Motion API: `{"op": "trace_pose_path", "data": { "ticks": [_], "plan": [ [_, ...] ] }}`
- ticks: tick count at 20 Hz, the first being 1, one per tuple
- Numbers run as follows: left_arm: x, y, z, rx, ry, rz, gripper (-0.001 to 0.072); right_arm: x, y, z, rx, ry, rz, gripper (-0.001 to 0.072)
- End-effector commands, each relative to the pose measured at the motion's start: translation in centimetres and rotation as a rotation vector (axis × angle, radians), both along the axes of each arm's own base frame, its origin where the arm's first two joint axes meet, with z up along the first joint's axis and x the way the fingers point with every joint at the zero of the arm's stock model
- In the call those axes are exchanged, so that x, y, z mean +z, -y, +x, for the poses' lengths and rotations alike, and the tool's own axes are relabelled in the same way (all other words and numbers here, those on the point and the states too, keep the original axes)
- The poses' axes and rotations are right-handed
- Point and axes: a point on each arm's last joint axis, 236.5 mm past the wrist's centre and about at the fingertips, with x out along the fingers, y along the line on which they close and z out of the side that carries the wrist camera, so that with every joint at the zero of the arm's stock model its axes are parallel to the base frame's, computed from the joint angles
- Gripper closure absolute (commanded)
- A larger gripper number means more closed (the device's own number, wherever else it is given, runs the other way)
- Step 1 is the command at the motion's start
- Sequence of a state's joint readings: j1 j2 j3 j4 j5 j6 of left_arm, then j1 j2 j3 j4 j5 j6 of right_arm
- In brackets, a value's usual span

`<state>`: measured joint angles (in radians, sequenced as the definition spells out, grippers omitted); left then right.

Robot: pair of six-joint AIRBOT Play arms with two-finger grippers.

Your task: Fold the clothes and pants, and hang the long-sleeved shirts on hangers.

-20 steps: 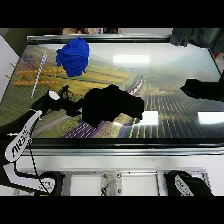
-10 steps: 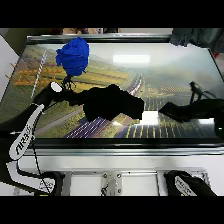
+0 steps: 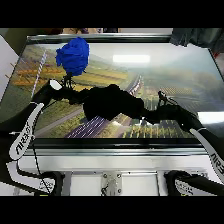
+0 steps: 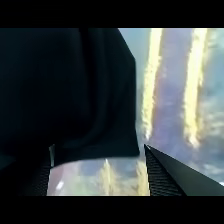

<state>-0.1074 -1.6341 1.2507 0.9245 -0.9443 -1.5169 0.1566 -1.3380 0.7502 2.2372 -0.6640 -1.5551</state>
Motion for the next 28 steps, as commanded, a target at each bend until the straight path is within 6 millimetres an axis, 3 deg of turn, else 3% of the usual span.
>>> {"op": "trace_pose_path", "data": {
  "ticks": [1,4,5,6,7,8,9,10,11,12,14,16,18,20,22,24,26,28],
  "plan": [
    [-0.6,0.0,-0.7,-0.008,-0.024,0.001,0.0697,-1.4,-1.2,2.2,-0.021,0.047,-0.018,0.0119],
    [-0.6,0.1,-0.8,-0.008,-0.024,0.0,0.0697,-2.4,-1.2,2.5,-0.024,0.027,-0.023,0.0133],
    [-0.6,0.1,-0.8,-0.008,-0.024,-0.001,0.0698,-2.8,-1.2,2.4,-0.024,0.018,-0.026,0.0195],
    [-0.5,0.1,-0.8,-0.01,-0.026,-0.002,0.0698,-3.1,-1.2,2.3,-0.023,0.012,-0.027,0.0424],
    [-0.4,0.1,-0.9,-0.013,-0.028,-0.003,0.0698,-3.0,-1.1,2.3,-0.024,0.013,-0.028,0.0607],
    [0.2,0.0,-0.9,-0.013,-0.017,-0.003,0.0698,-2.5,-1.1,2.5,-0.012,0.026,-0.033,0.0698],
    [1.8,-0.4,-0.5,-0.004,0.018,-0.007,0.0698,-1.2,-0.8,3.1,0.017,0.065,-0.05,0.0698],
    [4.5,-0.9,0.4,0.007,0.083,-0.012,0.0698,1.4,-0.2,4.2,0.051,0.127,-0.073,0.0699],
    [8.9,-1.5,1.5,0.017,0.18,-0.02,0.0698,4.8,0.6,5.5,0.081,0.198,-0.1,0.0699],
    [14.6,-2.2,2.2,0.019,0.305,-0.027,0.0698,9.6,1.8,6.7,0.106,0.289,-0.138,0.0699],
    [27.5,-2.8,1.1,0.005,0.584,-0.031,0.0698,20.9,4.8,7.3,0.127,0.473,-0.227,0.0699],
    [40.3,-3.1,-3.4,0.001,0.886,-0.032,0.0698,32.3,6.4,4.9,0.117,0.655,-0.266,0.0699],
    [50.5,-2.9,-10.2,-0.009,1.172,-0.035,0.0698,42.9,6.7,0.2,0.091,0.87,-0.269,0.0699],
    [57.0,-2.6,-16.9,-0.02,1.382,-0.055,0.0698,49.7,6.8,-4.5,0.028,1.032,-0.234,0.0699],
    [60.3,-2.4,-21.8,-0.036,1.509,-0.08,0.0698,51.8,6.9,-7.8,-0.014,1.077,-0.19,0.0699],
    [61.0,-2.4,-23.4,-0.043,1.542,-0.085,0.0699,50.3,6.7,-9.2,-0.011,0.992,-0.163,0.0699],
    [59.3,-2.6,-21.4,-0.05,1.488,-0.019,0.0699,46.4,6.1,-9.1,0.034,0.837,-0.16,0.0699],
    [55.2,-2.3,-17.5,-0.07,1.33,0.032,0.0699,41.0,5.3,-7.8,0.076,0.648,-0.136,0.0699]
  ]
}}
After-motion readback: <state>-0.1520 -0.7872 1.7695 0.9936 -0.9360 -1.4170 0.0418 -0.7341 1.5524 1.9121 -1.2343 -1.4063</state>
